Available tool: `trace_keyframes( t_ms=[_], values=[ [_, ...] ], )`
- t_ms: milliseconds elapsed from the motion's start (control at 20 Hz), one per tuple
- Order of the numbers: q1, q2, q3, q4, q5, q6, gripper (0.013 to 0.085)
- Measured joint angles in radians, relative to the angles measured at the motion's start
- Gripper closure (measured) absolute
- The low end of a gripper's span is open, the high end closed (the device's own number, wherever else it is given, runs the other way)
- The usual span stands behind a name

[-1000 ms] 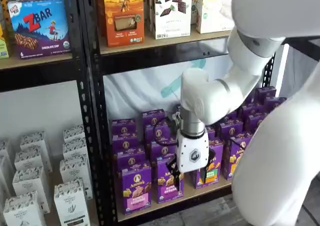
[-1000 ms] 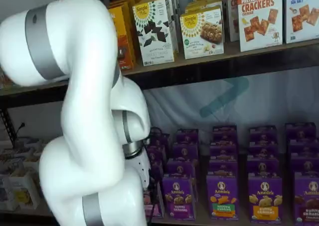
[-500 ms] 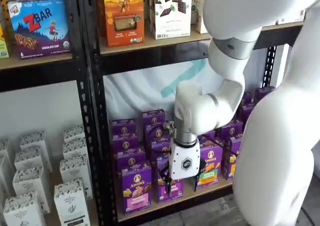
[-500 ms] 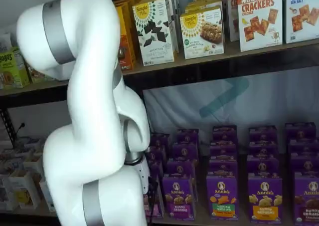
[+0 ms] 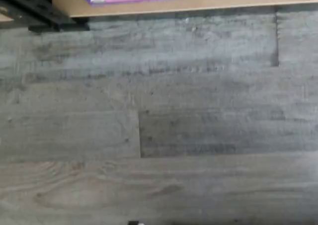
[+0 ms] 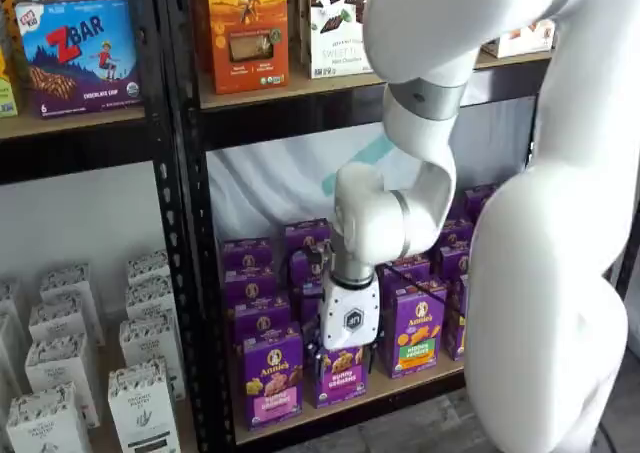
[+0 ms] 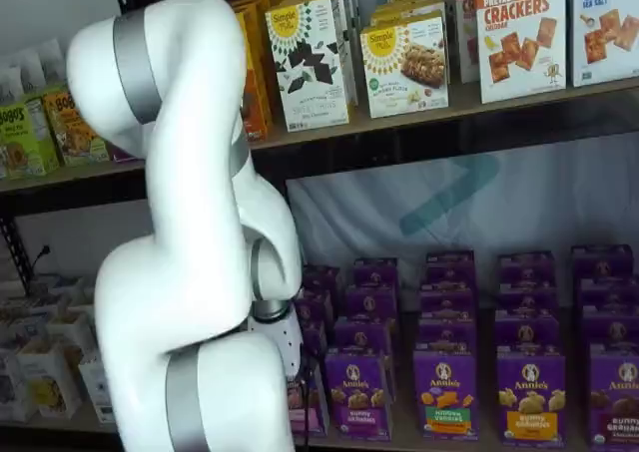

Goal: Pick up the purple box with a pink patch in the middle, on the bottom shelf, the first box from the left

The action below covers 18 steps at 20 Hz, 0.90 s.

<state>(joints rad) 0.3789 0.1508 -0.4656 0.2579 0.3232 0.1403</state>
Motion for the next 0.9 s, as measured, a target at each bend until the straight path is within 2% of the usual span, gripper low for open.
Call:
trace_keyframes(
  t_ms=[250,500,750,900],
  values=[
    [-0.008,0.091,-0.096,-0.088,-0.003,0.075,0.013],
    [-0.016,0.161,-0.192,-0.136,0.013,0.114,0.013],
    [-0.017,0.229,-0.289,-0.151,0.054,0.128,0.013],
    [-0.01,0.278,-0.347,-0.119,0.076,0.106,0.013]
  ],
)
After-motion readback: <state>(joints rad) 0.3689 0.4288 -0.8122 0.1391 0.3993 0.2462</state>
